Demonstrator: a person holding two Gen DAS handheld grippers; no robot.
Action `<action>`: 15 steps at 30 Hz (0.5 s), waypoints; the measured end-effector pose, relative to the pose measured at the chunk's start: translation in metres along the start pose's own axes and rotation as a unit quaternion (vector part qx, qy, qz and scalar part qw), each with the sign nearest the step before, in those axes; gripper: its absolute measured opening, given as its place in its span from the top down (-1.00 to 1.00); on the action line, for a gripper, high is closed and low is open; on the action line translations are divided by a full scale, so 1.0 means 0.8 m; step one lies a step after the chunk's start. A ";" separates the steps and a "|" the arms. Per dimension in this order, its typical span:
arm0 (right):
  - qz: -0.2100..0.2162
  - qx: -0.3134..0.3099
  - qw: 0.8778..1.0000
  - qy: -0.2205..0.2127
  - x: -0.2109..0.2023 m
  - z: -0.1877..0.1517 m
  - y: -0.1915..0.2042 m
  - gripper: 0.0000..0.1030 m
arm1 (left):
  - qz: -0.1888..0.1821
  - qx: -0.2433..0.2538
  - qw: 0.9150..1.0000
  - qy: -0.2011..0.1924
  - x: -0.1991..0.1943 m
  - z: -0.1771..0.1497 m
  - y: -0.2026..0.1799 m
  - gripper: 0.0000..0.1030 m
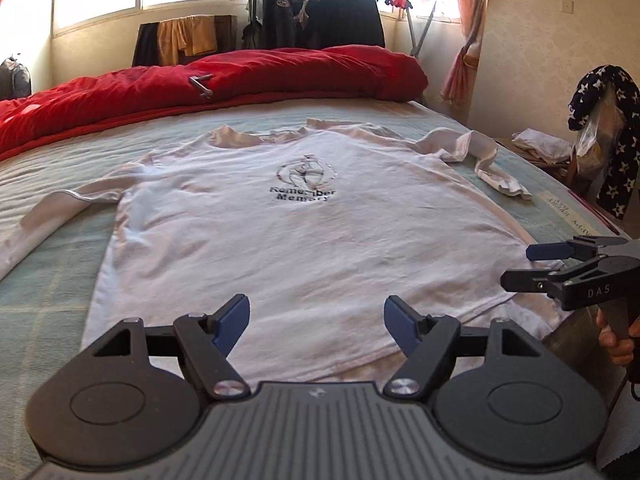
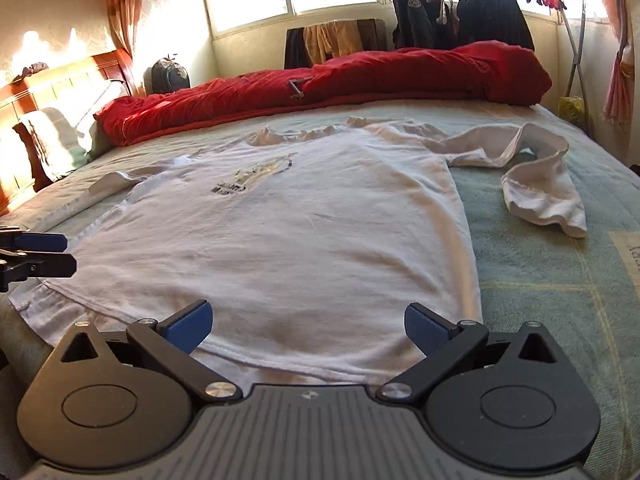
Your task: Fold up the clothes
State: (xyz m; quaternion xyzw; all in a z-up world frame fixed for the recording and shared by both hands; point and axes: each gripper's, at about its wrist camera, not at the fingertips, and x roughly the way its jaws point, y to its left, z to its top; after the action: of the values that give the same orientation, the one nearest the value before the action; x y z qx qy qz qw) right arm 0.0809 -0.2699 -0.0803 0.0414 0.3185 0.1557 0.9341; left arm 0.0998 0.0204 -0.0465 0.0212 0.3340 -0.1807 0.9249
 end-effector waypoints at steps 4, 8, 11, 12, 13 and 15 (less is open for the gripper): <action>-0.013 -0.021 1.000 0.006 -0.007 -0.020 -0.006 -1.00 | -0.007 -0.044 0.999 0.029 0.019 -0.028 0.007 -0.48; -0.006 -0.032 0.999 0.001 -0.020 -0.029 -0.009 -1.00 | -0.048 -0.083 0.995 0.006 0.000 -0.046 0.032 -0.58; -0.006 -0.009 1.000 0.001 -0.021 -0.020 -0.011 -1.00 | -0.055 -0.074 0.996 0.014 -0.005 -0.041 0.033 -0.71; -0.002 0.003 1.000 0.002 -0.020 -0.014 -0.013 -1.00 | -0.054 -0.074 0.996 0.018 -0.006 -0.037 0.034 -0.71; 0.002 0.016 1.000 0.003 -0.019 -0.008 -0.015 -1.00 | -0.051 -0.079 0.995 0.023 -0.008 -0.030 0.035 -0.71; 0.023 0.028 0.999 -0.012 -0.018 0.015 -0.024 -1.00 | -0.055 -0.088 0.994 0.015 -0.011 -0.010 0.045 -0.71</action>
State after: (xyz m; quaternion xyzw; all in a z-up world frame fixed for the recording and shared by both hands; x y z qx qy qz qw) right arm 0.0826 -0.2924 -0.0661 0.0771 0.3104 0.1675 0.9326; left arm 0.1011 0.0581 -0.0503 -0.0763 0.3634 -0.2011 0.9065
